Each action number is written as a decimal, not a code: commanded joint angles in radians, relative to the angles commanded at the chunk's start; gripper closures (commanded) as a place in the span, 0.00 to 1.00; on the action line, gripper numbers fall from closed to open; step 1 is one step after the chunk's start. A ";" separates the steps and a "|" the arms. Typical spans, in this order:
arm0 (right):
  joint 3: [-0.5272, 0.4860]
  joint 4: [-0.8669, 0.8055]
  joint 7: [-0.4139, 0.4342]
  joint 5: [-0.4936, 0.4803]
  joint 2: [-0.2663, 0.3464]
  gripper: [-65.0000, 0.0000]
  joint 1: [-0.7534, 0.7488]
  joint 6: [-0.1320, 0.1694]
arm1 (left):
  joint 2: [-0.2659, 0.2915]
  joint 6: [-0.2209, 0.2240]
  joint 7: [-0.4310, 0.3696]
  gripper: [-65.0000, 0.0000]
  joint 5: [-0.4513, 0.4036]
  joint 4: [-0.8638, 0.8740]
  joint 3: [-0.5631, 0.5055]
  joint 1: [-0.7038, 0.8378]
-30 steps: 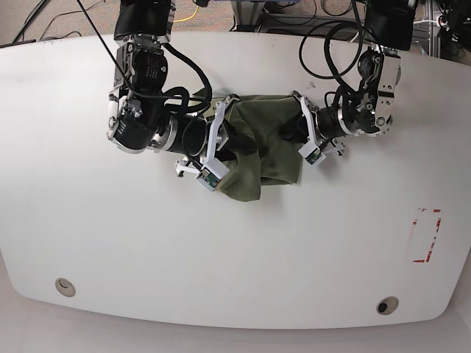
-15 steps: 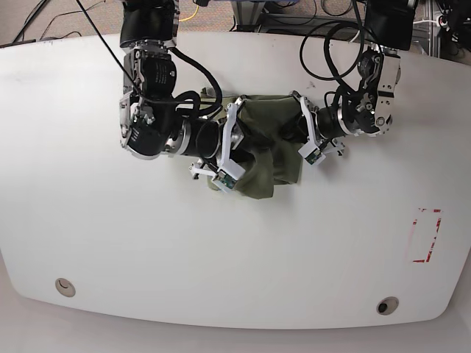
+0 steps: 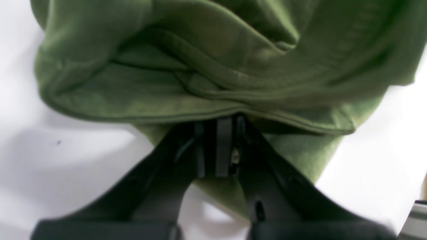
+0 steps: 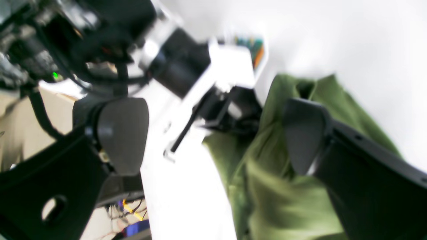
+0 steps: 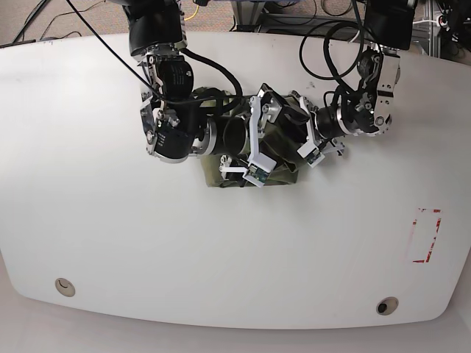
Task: Layout the t-shirt on the table in an organized manner, then fold the t-shirt properly
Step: 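Lift the grasped end with the right gripper and fold it toward the left gripper, then release the shirt with both grippers and raise the left gripper away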
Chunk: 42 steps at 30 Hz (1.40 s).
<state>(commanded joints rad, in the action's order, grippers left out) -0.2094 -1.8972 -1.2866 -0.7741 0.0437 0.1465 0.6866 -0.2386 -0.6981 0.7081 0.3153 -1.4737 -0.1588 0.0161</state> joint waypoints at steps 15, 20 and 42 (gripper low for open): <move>0.000 -0.009 0.057 -0.009 0.221 0.37 -0.021 0.008 | 0.002 0.000 0.074 0.96 -0.002 -0.262 0.302 -0.003; 0.000 -0.040 0.055 -0.009 0.227 0.47 -0.049 0.005 | 0.003 0.000 0.074 0.96 -0.002 -0.311 0.411 -0.035; -0.008 0.120 0.069 0.002 0.052 0.20 0.072 0.002 | -0.055 0.000 0.077 0.96 -0.003 -0.318 0.798 0.097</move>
<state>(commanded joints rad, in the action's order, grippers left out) -0.2171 -1.7776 -1.2175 -0.7725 0.0959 0.2186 0.6882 -0.2938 -0.6981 0.7848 0.3122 -1.7914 0.6391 0.1128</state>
